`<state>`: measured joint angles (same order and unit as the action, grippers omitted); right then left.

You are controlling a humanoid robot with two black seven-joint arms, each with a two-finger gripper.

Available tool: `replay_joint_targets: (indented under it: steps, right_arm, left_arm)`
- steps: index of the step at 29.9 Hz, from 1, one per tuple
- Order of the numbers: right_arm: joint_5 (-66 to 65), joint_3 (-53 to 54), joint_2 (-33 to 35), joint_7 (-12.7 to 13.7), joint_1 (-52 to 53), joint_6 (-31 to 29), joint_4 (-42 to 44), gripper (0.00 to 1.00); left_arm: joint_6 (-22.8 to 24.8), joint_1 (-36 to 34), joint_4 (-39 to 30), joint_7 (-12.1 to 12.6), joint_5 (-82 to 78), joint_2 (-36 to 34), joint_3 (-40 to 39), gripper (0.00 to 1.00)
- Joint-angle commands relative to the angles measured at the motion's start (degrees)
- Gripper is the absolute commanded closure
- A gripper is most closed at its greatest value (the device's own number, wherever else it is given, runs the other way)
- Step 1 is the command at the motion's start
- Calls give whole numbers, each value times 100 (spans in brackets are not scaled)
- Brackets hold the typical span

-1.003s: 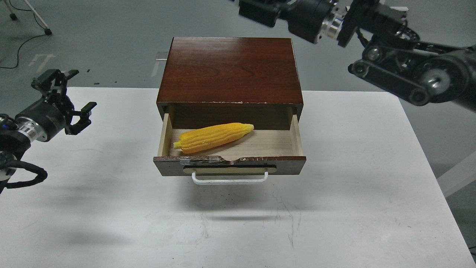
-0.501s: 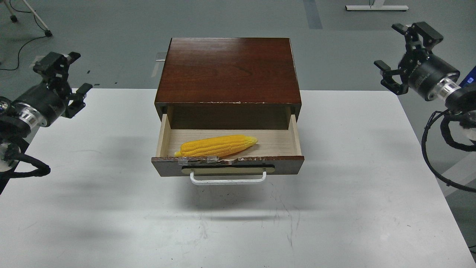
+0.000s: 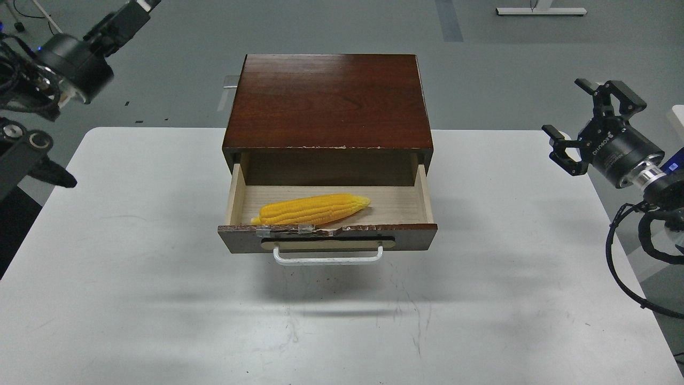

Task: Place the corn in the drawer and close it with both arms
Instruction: 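Bring the left gripper down to the front of the open drawer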

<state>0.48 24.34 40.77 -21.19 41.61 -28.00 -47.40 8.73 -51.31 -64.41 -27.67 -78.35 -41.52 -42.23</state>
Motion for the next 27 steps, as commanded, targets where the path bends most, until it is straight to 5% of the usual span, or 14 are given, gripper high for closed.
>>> replay_joint_targets:
  steps: [1, 8, 14, 20, 27]
  right_arm:
    - [-57, -26, 19, 1, -56, 0, 3, 3]
    - [-101, -44, 19, 1, -250, 0, 99, 3]
    - [-101, -114, 63, 1, -373, 0, 117, 3]
    - [-101, -149, 195, 1, -346, 0, 117, 3]
    - [-110, -175, 177, 1, -285, 0, 152, 3]
  left_arm:
    - [1420, -538, -1027, -33, -40, -119, 330, 100]
    - [1816, -520, -3076, -33, -197, -576, 1337, 100]
    - [1869, -101, -3542, -33, -734, -734, 2395, 100]
    - [1825, 1007, -3657, -33, -1436, -778, 2378, 100]
    - [1676, 1413, -3623, -33, -1438, -726, 2141, 100]
